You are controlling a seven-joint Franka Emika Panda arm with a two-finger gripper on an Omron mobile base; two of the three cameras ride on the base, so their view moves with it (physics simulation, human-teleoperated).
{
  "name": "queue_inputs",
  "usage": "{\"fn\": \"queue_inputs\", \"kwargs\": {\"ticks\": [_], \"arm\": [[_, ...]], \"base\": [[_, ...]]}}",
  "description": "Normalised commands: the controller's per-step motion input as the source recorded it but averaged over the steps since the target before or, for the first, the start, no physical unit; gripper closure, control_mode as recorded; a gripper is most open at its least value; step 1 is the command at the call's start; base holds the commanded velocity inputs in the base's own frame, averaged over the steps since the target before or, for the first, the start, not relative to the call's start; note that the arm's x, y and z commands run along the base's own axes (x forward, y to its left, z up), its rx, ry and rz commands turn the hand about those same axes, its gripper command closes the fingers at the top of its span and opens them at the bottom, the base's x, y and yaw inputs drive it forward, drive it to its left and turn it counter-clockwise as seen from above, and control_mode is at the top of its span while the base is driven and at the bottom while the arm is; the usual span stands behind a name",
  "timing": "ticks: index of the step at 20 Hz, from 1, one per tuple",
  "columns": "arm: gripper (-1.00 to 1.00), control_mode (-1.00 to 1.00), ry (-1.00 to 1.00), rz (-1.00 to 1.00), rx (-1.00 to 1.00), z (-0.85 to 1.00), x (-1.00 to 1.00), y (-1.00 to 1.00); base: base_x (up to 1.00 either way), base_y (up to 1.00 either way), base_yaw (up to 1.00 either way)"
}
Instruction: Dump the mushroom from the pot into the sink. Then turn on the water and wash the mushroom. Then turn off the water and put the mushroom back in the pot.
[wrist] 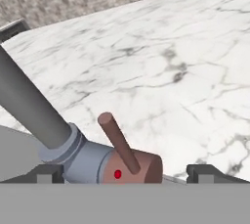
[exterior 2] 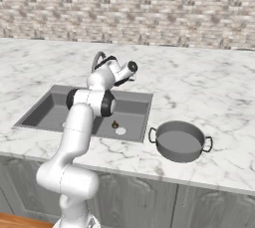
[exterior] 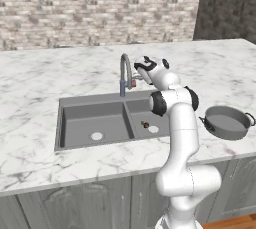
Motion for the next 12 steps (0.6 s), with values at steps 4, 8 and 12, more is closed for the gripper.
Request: {"fn": "queue_inputs", "kwargs": {"ticks": [4, 8, 12], "arm": [[-1.00, -1.00, 0.00, 0.00, 0.00, -0.13, 0.17, 0.00], [-1.00, -1.00, 0.00, 0.00, 0.00, -0.12, 0.16, 0.00], [1.00, -1.00, 0.02, 0.00, 0.00, -0.13, 0.20, 0.01]], "base": [[0.00, 0.00, 0.00], [0.00, 0.00, 0.00], [0.00, 0.00, 0.00]]}}
